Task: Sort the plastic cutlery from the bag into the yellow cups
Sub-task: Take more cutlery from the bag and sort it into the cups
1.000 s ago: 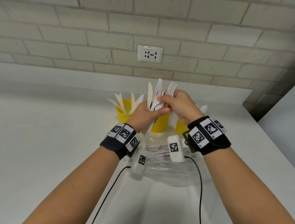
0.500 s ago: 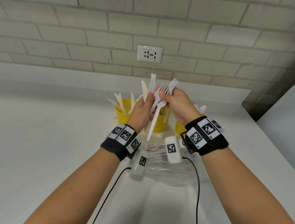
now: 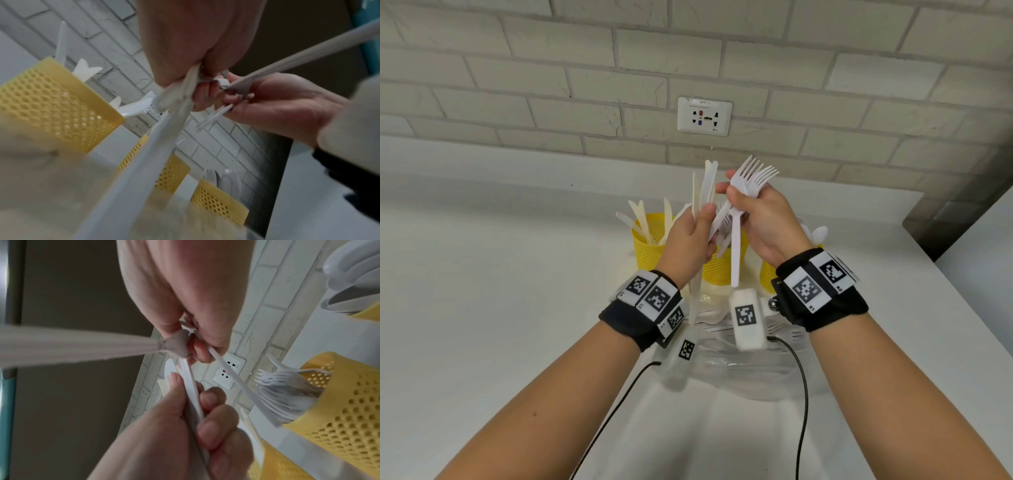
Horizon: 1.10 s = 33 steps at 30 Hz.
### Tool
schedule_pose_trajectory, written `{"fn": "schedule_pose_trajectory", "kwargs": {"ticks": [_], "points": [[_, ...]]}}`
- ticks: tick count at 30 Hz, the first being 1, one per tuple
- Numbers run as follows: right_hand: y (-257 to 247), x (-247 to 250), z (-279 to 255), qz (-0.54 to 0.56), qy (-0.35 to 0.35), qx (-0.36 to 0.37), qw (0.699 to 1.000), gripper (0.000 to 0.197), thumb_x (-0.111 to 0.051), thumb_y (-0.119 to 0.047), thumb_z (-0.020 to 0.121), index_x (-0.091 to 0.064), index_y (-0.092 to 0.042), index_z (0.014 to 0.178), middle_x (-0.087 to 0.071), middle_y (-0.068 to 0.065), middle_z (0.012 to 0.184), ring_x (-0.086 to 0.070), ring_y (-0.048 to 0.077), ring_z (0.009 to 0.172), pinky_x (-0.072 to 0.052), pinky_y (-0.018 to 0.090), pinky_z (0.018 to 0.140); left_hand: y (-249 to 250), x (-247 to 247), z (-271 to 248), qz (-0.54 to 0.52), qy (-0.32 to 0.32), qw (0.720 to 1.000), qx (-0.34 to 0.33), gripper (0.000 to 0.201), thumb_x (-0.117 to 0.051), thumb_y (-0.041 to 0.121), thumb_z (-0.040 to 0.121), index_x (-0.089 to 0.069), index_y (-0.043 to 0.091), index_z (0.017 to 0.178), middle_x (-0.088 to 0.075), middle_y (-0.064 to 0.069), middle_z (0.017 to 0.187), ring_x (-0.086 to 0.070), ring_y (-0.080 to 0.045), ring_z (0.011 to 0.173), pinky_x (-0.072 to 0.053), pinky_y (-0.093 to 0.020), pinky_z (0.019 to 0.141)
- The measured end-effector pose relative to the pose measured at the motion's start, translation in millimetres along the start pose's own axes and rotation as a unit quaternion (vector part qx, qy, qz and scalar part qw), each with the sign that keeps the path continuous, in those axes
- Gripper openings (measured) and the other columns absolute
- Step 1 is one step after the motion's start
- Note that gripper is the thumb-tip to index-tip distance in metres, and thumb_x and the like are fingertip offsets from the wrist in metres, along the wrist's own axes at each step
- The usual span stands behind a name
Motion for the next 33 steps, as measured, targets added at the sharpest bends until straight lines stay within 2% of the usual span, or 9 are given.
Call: {"fn": "schedule_pose_trajectory", "kwargs": {"ticks": [6,12,14,17,21,25,27,29,33], "points": [[-0.1,2.9,1.5,-0.092,0.065,0.069,0.991,0.012,-0.055,-0.01,0.092,-0.058,-0.013,0.104,-0.064,0.002,0.093,-0.062,0.018,0.079,-0.055,0.038,0.077,1.5,-4.4,-1.9,-0.044,-0.007,0.999,0.01,0.035,-0.034,0.03,0.103,-0.044,0.014,0.074,-0.04,0.005,0.052,-0.034,-0.007,0.04,-0.028,-0.019,0.039],[-4.0,19.8,11.5,-0.143,0.042,0.089,0.985,0.032,-0.052,-0.008,0.094,-0.057,-0.014,0.125,-0.067,-0.004,0.098,-0.062,0.0,0.087,-0.05,0.015,0.082,-0.5,5.2,1.3,-0.078,0.018,0.996,0.049,0.029,-0.039,0.034,0.101,-0.043,0.011,0.085,-0.042,0.001,0.059,-0.035,-0.008,0.041,-0.03,-0.018,0.039],[-4.5,23.9,13.3,-0.172,0.062,0.11,0.977,0.026,-0.048,-0.008,0.096,-0.062,-0.01,0.117,-0.066,-0.005,0.085,-0.061,-0.004,0.08,-0.046,0.01,0.078,-0.7,4.5,0.5,-0.066,0.013,0.996,0.052,0.029,-0.038,0.034,0.102,-0.043,0.014,0.081,-0.041,0.001,0.059,-0.035,-0.008,0.042,-0.03,-0.018,0.04],[-5.3,28.2,15.5,-0.157,0.113,0.122,0.974,0.02,-0.042,-0.013,0.099,-0.062,-0.012,0.097,-0.063,-0.003,0.076,-0.059,0.001,0.064,-0.047,0.019,0.063,-1.1,-0.9,-2.0,-0.056,-0.005,0.997,0.048,0.031,-0.036,0.032,0.103,-0.044,0.016,0.078,-0.04,0.002,0.058,-0.034,-0.008,0.043,-0.028,-0.019,0.04],[-3.4,25.0,17.6,-0.063,0.117,0.081,0.988,0.021,-0.037,-0.024,0.101,-0.054,-0.013,0.102,-0.055,0.006,0.069,-0.049,0.011,0.046,-0.042,0.022,0.043,-1.8,-3.6,-3.8,-0.039,-0.013,0.998,0.051,0.03,-0.036,0.031,0.103,-0.043,0.016,0.077,-0.038,0.001,0.058,-0.032,-0.009,0.043,-0.027,-0.019,0.04],[1.4,18.6,19.1,0.032,0.095,0.026,0.995,0.036,-0.045,-0.044,0.095,-0.059,-0.011,0.094,-0.042,0.001,0.061,-0.038,0.008,0.045,-0.035,0.02,0.048,0.5,-6.4,-1.4,-0.024,-0.02,0.998,0.049,0.029,-0.037,0.031,0.102,-0.043,0.018,0.077,-0.039,-0.001,0.061,-0.032,-0.012,0.046,-0.028,-0.021,0.042],[1.5,12.7,17.9,0.018,0.085,0.026,0.996,0.027,-0.057,-0.033,0.091,-0.063,-0.008,0.1,-0.049,-0.005,0.06,-0.046,0.006,0.049,-0.042,0.021,0.055,0.8,-7.7,0.6,-0.02,-0.025,0.998,0.046,0.027,-0.037,0.032,0.102,-0.045,0.019,0.08,-0.039,-0.001,0.06,-0.034,-0.011,0.044,-0.029,-0.021,0.041],[-1.9,7.4,18.6,0.03,0.082,0.049,0.995,0.004,-0.061,-0.016,0.09,-0.061,-0.013,0.087,-0.055,-0.008,0.061,-0.053,0.004,0.055,-0.046,0.022,0.061,0.3,-8.3,1.8,-0.022,-0.026,0.999,0.041,0.029,-0.037,0.033,0.102,-0.045,0.016,0.08,-0.041,0.0,0.059,-0.035,-0.009,0.042,-0.031,-0.021,0.041],[-27.0,2.1,22.3,0.053,0.067,0.107,0.991,0.014,-0.05,-0.012,0.096,-0.056,-0.012,0.083,-0.058,0.003,0.073,-0.061,0.015,0.068,-0.053,0.029,0.069,-0.4,5.6,8.2,-0.024,0.029,0.998,0.042,0.036,-0.036,0.033,0.102,-0.046,0.012,0.074,-0.044,0.003,0.05,-0.039,-0.007,0.037,-0.034,-0.021,0.04]]}}
Point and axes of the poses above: each hand's wrist, its own z-axis towards the middle knuckle, its own x-axis out of the back of the hand, y = z × x, the point moved 5 cm from there along z, towards the middle knuckle
